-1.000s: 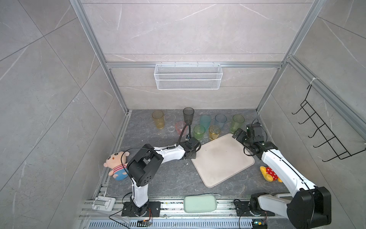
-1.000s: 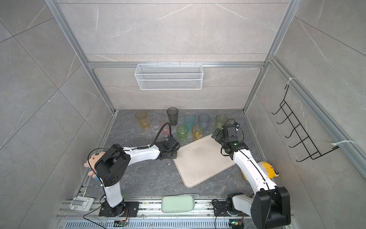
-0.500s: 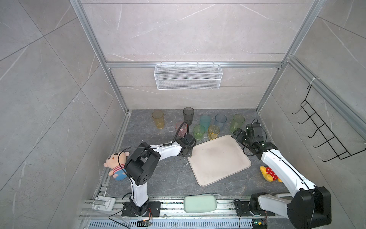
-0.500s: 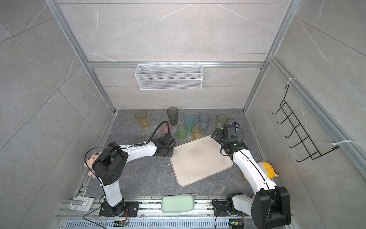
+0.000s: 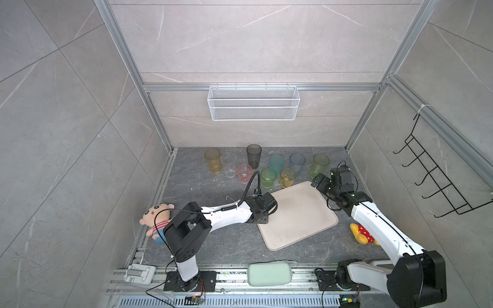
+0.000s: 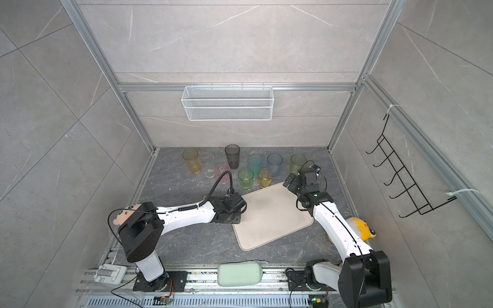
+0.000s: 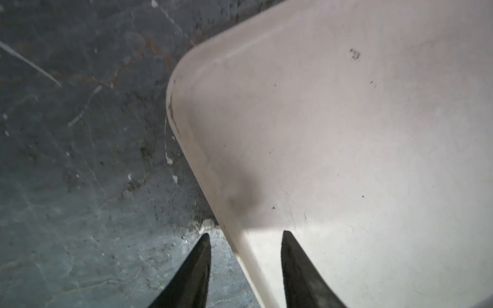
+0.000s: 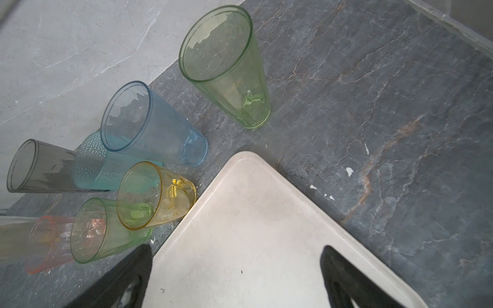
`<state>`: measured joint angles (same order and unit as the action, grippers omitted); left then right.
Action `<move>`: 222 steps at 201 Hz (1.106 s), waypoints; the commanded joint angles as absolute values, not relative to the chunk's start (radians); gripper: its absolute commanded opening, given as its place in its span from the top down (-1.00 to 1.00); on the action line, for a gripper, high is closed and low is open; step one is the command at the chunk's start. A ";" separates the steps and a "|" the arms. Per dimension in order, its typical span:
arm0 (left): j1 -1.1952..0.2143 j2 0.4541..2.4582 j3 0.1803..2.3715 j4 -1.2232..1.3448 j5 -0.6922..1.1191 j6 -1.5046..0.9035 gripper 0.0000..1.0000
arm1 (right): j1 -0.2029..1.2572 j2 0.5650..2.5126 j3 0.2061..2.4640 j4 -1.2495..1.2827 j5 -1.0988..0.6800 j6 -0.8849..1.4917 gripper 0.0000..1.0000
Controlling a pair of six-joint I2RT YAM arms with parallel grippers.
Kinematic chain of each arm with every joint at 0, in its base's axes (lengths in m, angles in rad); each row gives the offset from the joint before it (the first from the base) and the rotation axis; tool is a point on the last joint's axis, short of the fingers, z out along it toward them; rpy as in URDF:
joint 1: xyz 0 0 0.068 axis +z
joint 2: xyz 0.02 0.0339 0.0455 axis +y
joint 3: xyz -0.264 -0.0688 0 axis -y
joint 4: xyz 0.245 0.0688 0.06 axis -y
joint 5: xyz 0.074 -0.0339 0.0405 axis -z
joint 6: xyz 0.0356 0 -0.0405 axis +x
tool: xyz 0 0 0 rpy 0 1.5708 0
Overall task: Place the glasses into the tray
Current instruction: Move the tray to the center of the table.
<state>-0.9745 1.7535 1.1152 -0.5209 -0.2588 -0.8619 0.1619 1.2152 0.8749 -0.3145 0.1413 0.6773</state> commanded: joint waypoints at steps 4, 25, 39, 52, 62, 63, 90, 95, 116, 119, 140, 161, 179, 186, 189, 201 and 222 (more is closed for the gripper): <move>-1.003 1.722 1.094 -0.577 -0.304 -1.014 0.00 | 0.171 1.195 0.862 -0.296 0.138 0.656 -0.99; -1.017 1.719 1.073 -0.564 -0.299 -1.058 0.03 | 0.173 1.196 0.862 -0.294 0.138 0.655 -0.99; -1.023 1.724 1.069 -0.564 -0.298 -1.066 0.05 | 0.175 1.200 0.863 -0.293 0.138 0.655 -0.99; -1.023 1.732 1.068 -0.562 -0.288 -1.071 0.06 | 0.175 1.201 0.862 -0.293 0.138 0.656 -0.99; -1.023 1.737 1.068 -0.558 -0.281 -1.072 0.09 | 0.176 1.201 0.862 -0.291 0.138 0.655 -0.99; -1.023 1.738 1.068 -0.558 -0.281 -1.072 0.09 | 0.177 1.200 0.862 -0.291 0.138 0.655 -0.99; -1.023 1.740 1.073 -0.559 -0.278 -1.071 0.24 | 0.178 1.202 0.863 -0.291 0.140 0.656 -0.99; -1.023 1.742 1.071 -0.559 -0.277 -1.073 0.27 | 0.179 1.203 0.862 -0.292 0.140 0.655 -0.99; -1.023 1.749 1.064 -0.551 -0.269 -1.077 0.34 | 0.180 1.206 0.866 -0.294 0.143 0.655 -0.99; -1.023 1.751 1.063 -0.550 -0.267 -1.077 0.34 | 0.180 1.206 0.867 -0.295 0.143 0.655 -0.99; -1.022 1.759 1.062 -0.543 -0.262 -1.080 0.41 | 0.180 1.210 0.867 -0.296 0.144 0.657 -0.99; -1.023 1.765 1.057 -0.534 -0.256 -1.080 0.49 | 0.182 1.213 0.868 -0.296 0.145 0.657 -0.99; -1.021 1.770 1.051 -0.522 -0.254 -1.080 0.51 | 0.182 1.214 0.868 -0.296 0.145 0.657 -0.99; -1.022 1.773 1.051 -0.519 -0.253 -1.081 0.51 | 0.183 1.215 0.869 -0.295 0.144 0.657 -0.99; -1.020 1.774 1.051 -0.520 -0.253 -1.084 0.51 | 0.182 1.216 0.869 -0.296 0.144 0.657 -0.99; -1.017 1.778 1.050 -0.513 -0.252 -1.085 0.54 | 0.183 1.216 0.871 -0.296 0.144 0.657 -0.99; -1.013 1.782 1.050 -0.505 -0.248 -1.083 0.58 | 0.183 1.222 0.874 -0.297 0.144 0.654 -0.99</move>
<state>-1.0203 1.7695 1.0595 -0.5049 -0.2516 -1.0657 0.1761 1.2156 0.8745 -0.2977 0.1413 0.6769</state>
